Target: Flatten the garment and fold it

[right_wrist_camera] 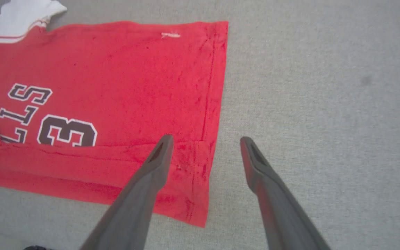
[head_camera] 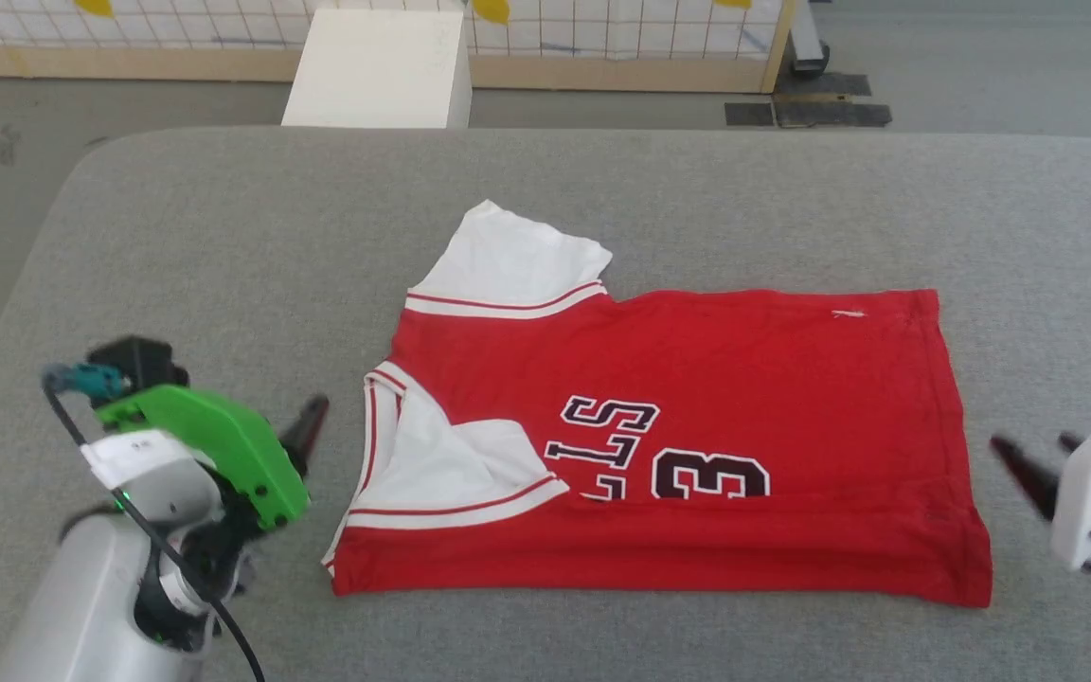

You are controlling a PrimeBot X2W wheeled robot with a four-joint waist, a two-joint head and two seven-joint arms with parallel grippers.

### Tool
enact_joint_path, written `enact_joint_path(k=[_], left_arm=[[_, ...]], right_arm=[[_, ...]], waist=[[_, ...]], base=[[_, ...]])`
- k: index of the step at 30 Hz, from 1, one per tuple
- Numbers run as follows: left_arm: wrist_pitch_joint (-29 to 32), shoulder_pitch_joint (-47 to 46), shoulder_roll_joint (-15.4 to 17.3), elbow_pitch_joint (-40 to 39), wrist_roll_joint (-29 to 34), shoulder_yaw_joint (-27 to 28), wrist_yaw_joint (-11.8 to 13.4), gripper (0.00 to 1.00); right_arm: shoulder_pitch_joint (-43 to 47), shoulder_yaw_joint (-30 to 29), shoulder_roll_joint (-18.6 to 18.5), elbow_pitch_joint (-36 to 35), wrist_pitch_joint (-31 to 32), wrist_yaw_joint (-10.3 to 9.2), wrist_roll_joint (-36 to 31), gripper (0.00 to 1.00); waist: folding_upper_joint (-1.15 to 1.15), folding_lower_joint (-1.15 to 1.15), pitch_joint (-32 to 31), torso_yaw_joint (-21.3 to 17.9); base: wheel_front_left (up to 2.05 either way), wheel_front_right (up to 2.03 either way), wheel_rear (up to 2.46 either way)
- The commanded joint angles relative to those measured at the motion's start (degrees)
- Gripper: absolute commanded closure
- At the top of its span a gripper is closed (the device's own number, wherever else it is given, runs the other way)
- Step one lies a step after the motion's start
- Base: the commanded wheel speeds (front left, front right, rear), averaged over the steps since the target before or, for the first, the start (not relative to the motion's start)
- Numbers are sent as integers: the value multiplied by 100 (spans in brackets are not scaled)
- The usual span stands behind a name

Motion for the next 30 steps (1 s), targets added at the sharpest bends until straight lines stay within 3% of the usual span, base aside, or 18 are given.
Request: enact_joint_path(k=[1, 9, 13, 19, 30], left_arm=[[-211, -141, 58, -57, 191, 33, -15, 0], [-2135, -471, -186, 116, 814, 134, -475, 0], [-3209, -599, -300, 396, 1152, 112, -740, 0], [-4303, -797, -455, 898, 1444, 63, -978, 0], [-4571, -1560, -634, 1614, 1758, -262, -1201, 0]], right_arm=[[-187, -122, 38, -82, -157, -10, -8, 0], [-678, -646, 316, -192, -1523, -10, -285, 0], [-774, -596, 262, -149, -2276, -10, -379, 0], [-795, -445, 126, -35, -3199, -10, -374, 0], [-987, -344, 32, 128, -3727, -10, -266, 0]], waist=[[0, 0, -60, -66], [0, 0, 31, -112], [0, 0, 138, -78], [0, 0, 360, -38], [0, 0, 1060, 38]], base=[[0, 0, 0], [0, 0, 0], [0, 0, 0], [0, 0, 0], [0, 0, 0]])
